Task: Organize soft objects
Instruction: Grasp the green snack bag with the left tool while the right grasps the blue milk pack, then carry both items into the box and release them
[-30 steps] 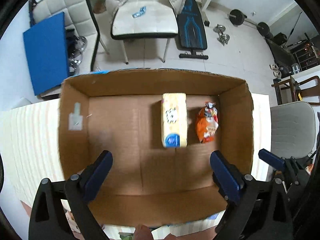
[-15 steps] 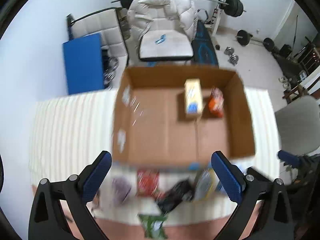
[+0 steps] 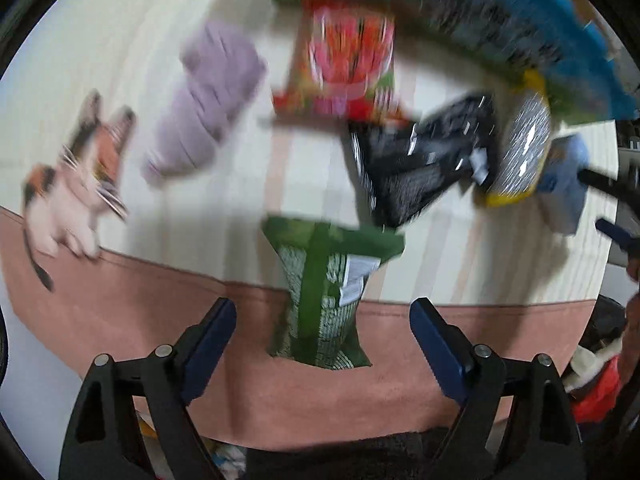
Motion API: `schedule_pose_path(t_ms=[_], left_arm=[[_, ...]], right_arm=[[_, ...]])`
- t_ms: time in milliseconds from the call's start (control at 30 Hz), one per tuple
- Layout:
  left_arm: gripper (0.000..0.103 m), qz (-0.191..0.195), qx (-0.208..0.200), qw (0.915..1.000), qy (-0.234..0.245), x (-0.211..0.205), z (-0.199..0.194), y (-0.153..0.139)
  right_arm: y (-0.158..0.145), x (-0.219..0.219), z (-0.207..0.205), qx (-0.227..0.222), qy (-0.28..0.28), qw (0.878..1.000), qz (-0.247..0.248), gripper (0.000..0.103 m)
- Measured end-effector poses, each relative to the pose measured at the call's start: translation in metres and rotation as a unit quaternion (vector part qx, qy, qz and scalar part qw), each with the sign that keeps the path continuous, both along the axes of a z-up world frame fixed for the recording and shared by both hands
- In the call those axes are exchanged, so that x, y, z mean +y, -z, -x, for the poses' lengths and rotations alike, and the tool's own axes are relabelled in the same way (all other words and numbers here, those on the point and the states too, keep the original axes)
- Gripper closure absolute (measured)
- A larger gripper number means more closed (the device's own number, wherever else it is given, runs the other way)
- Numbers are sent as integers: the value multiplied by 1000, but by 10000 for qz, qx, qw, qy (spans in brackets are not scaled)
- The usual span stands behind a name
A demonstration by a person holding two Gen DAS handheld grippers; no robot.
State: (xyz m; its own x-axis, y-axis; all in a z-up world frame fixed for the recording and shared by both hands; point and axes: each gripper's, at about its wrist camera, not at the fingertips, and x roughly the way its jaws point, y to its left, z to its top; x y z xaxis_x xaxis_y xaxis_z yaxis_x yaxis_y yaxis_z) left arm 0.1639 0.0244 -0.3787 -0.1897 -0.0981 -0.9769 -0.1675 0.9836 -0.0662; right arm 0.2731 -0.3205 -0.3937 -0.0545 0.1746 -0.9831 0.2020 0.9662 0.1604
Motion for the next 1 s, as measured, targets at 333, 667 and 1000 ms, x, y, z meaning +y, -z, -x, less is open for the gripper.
schedule_pose_path(t_ms=[333, 667, 1000], left_arm=[[14, 91, 238, 9996, 103, -16, 17, 30], [14, -56, 274, 9992, 282, -20, 27, 52], [60, -319, 191, 9983, 454, -45, 43, 66]], right_arm=[[33, -5, 3, 407, 53, 9991, 44, 42], [37, 14, 96, 819, -994, 9915, 185, 41], [62, 26, 123, 736, -801, 9937, 268, 27]])
